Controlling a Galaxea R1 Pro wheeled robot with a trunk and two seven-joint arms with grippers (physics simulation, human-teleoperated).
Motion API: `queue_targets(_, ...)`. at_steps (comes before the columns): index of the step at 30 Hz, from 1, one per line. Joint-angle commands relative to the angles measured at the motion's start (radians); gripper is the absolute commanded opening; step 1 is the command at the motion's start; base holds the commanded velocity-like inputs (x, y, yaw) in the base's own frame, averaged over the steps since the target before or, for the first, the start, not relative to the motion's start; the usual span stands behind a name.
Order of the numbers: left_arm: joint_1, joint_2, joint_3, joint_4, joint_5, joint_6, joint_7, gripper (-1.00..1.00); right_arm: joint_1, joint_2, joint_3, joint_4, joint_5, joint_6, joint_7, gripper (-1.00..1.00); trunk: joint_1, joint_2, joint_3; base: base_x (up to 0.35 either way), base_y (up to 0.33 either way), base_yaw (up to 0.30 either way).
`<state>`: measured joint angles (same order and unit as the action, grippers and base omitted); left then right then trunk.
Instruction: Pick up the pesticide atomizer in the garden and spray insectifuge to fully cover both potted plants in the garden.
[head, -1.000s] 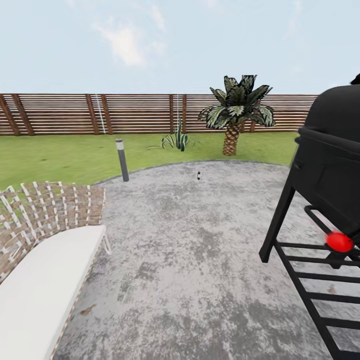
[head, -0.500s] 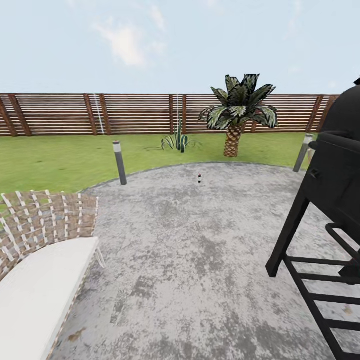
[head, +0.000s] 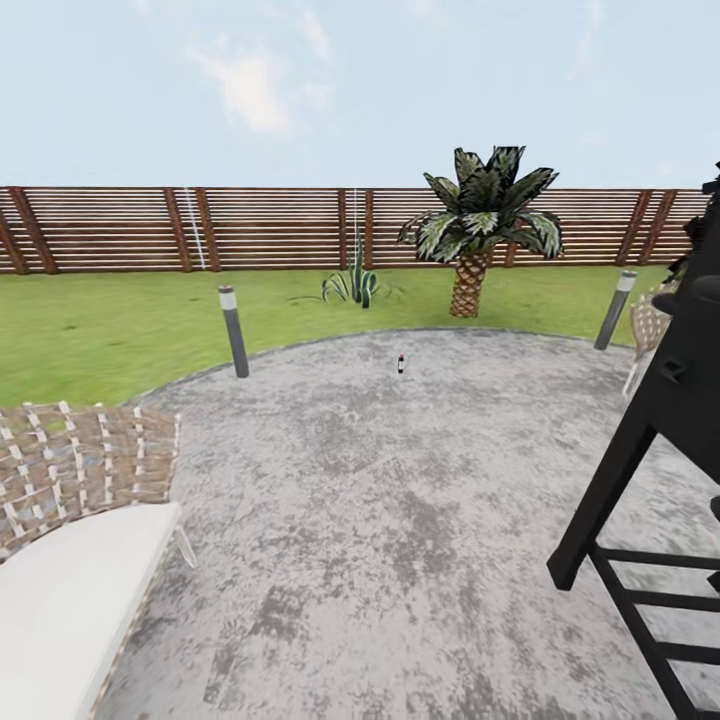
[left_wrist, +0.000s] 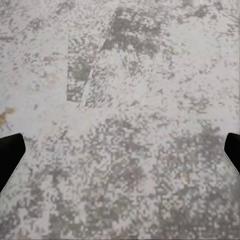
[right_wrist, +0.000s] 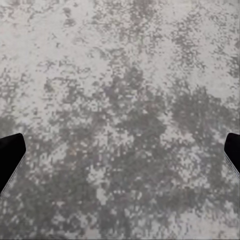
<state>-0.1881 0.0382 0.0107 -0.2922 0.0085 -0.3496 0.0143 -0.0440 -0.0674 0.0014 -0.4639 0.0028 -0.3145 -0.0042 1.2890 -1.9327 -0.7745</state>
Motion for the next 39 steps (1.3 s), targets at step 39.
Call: queue_targets(39,-0.001,0.0,0.001,0.001,0.001,-0.003,0.001,1.0,-0.001,0.0,-0.007,0.002,0.0,-0.003,0.0,1.0,0.0,0.0,-0.001,0.337,0.0,0.0)
